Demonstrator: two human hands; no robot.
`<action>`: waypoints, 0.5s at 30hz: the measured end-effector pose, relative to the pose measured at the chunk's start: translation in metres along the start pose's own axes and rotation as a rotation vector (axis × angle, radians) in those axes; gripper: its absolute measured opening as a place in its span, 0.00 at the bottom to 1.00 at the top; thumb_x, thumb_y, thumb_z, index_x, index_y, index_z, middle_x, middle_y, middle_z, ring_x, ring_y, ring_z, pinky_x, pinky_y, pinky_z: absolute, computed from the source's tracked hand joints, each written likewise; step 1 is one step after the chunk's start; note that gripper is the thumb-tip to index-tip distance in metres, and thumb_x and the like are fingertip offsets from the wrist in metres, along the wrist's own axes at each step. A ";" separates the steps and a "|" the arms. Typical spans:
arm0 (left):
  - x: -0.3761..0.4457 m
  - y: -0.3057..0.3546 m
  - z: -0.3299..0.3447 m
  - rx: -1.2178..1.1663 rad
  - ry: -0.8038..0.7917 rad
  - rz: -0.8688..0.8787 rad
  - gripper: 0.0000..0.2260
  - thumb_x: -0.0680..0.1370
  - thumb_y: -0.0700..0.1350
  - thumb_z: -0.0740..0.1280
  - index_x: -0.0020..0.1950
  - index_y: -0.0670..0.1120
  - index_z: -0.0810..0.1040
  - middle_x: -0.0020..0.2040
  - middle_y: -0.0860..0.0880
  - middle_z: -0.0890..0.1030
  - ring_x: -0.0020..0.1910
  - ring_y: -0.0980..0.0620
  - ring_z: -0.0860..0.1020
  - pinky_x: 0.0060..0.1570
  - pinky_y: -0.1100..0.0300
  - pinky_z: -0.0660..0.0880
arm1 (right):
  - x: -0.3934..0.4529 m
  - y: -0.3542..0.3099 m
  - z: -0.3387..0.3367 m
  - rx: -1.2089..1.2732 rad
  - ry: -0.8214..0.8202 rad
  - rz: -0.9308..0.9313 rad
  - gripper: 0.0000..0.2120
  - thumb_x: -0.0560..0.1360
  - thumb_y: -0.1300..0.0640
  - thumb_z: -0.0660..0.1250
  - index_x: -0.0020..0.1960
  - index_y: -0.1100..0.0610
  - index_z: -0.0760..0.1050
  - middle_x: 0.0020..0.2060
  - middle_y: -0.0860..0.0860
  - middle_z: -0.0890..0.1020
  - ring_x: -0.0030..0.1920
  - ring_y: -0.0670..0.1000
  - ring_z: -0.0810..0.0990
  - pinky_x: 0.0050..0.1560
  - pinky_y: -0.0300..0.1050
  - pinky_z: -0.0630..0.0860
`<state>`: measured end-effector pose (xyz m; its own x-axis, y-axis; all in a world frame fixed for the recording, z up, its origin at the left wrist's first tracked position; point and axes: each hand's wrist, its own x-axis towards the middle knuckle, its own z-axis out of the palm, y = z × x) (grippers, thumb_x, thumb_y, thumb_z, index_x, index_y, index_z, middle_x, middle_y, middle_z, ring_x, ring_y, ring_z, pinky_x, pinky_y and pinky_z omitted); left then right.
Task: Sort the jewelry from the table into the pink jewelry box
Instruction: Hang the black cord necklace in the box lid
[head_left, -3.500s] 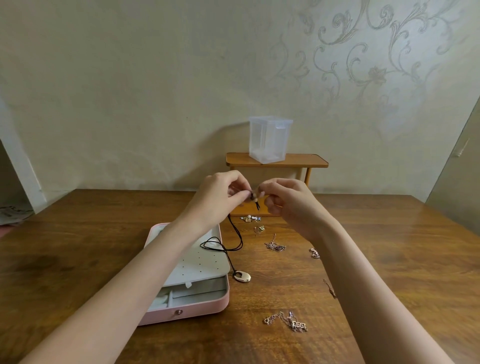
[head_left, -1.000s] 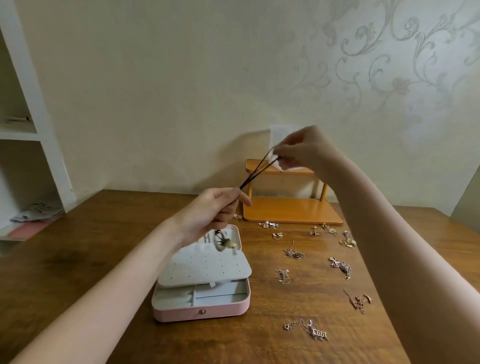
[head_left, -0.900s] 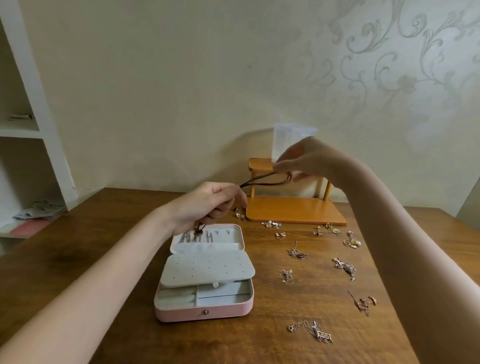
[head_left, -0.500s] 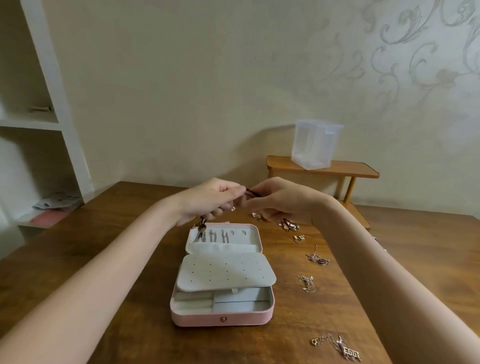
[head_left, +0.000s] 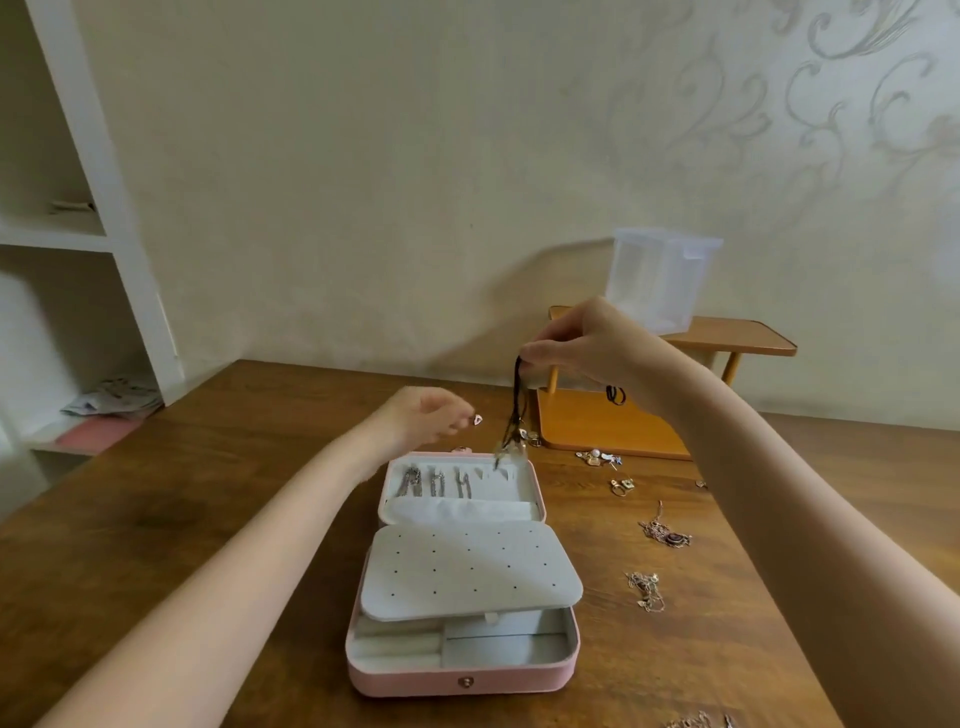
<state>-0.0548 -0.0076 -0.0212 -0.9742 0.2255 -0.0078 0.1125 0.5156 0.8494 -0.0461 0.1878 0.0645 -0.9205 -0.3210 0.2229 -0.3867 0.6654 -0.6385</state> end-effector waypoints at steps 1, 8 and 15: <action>0.006 -0.006 -0.002 0.201 0.050 -0.048 0.12 0.80 0.47 0.60 0.61 0.47 0.76 0.58 0.53 0.77 0.60 0.53 0.73 0.58 0.60 0.69 | 0.002 0.001 -0.001 -0.027 0.003 0.004 0.08 0.75 0.53 0.67 0.43 0.55 0.82 0.33 0.56 0.76 0.31 0.49 0.67 0.29 0.36 0.64; 0.026 -0.057 -0.001 0.639 0.053 -0.308 0.11 0.79 0.40 0.57 0.37 0.46 0.71 0.35 0.49 0.71 0.31 0.53 0.67 0.33 0.63 0.64 | 0.011 0.006 -0.004 -0.034 -0.002 0.036 0.09 0.75 0.54 0.66 0.45 0.58 0.82 0.26 0.50 0.71 0.27 0.46 0.63 0.27 0.36 0.60; 0.019 -0.046 -0.007 0.503 0.222 -0.181 0.09 0.81 0.40 0.56 0.54 0.45 0.76 0.50 0.50 0.76 0.44 0.54 0.74 0.39 0.63 0.69 | 0.015 0.001 0.002 -0.018 -0.044 -0.005 0.10 0.75 0.52 0.67 0.35 0.48 0.79 0.30 0.54 0.72 0.29 0.50 0.64 0.26 0.36 0.61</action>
<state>-0.0795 -0.0330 -0.0570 -0.9982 -0.0534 0.0276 -0.0331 0.8715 0.4893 -0.0598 0.1825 0.0654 -0.9153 -0.3533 0.1932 -0.3925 0.6754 -0.6243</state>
